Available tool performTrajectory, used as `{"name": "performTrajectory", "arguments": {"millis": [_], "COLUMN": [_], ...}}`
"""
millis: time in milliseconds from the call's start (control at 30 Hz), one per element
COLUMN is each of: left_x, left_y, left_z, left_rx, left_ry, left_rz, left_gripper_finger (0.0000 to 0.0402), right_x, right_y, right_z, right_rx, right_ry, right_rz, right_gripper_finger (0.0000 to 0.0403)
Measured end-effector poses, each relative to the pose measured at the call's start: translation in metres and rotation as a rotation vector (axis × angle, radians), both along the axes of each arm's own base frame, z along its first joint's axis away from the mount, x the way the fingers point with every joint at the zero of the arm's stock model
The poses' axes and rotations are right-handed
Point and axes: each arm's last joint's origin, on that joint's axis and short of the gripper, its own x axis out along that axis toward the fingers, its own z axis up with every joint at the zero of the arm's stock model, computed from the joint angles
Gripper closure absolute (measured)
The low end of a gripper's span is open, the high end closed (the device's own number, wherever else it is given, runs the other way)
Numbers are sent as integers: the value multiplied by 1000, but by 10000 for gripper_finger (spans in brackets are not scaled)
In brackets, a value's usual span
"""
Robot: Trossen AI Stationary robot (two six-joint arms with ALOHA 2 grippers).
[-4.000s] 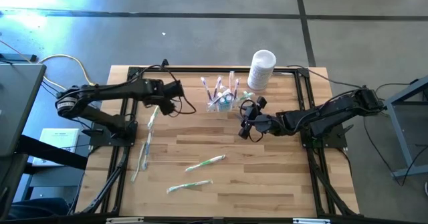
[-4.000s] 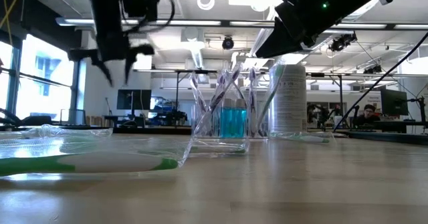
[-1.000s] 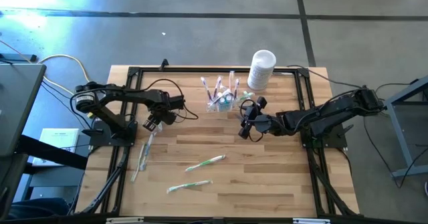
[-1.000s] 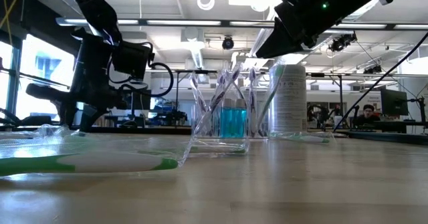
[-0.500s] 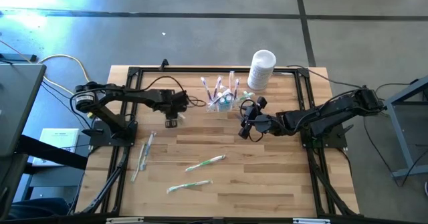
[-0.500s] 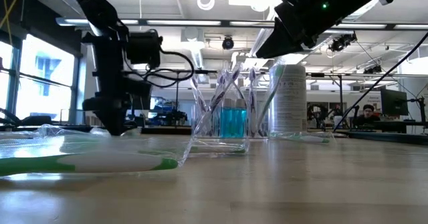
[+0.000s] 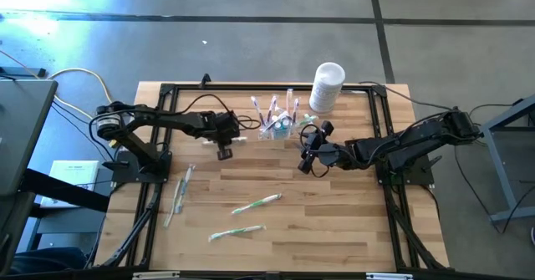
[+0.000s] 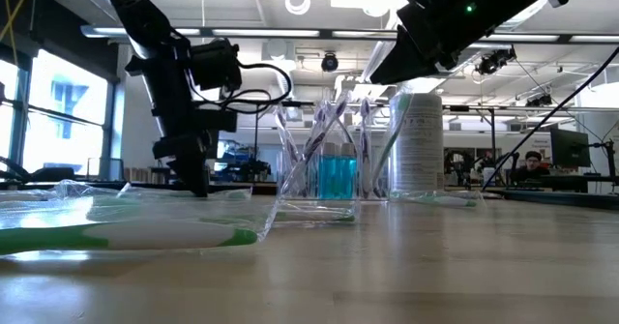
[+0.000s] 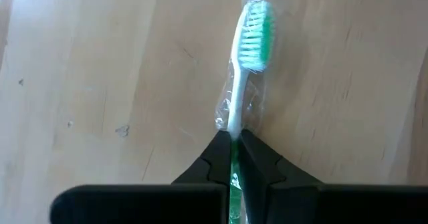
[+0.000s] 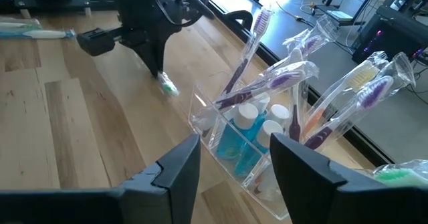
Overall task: Pick & Place toothbrushing station
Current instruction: Put the green toothbrush into the transparent organizer
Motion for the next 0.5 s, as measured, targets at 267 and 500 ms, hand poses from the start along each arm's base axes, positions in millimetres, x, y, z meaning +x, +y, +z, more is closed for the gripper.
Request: {"name": "performTrajectory", "arguments": {"millis": [267, 500], "left_x": [-2, -9], "left_y": [-1, -7], "left_z": [12, 28], "left_rx": [-10, -12], "left_ry": [-54, -81], "left_rz": [61, 62], "left_gripper_finger": [400, 399], "right_x": [0, 0], "right_y": [0, 0], "right_z": [0, 0], "right_rx": [0, 0], "right_ry": [1, 1], "right_rz": [0, 0], "right_gripper_finger": [230, 230]}}
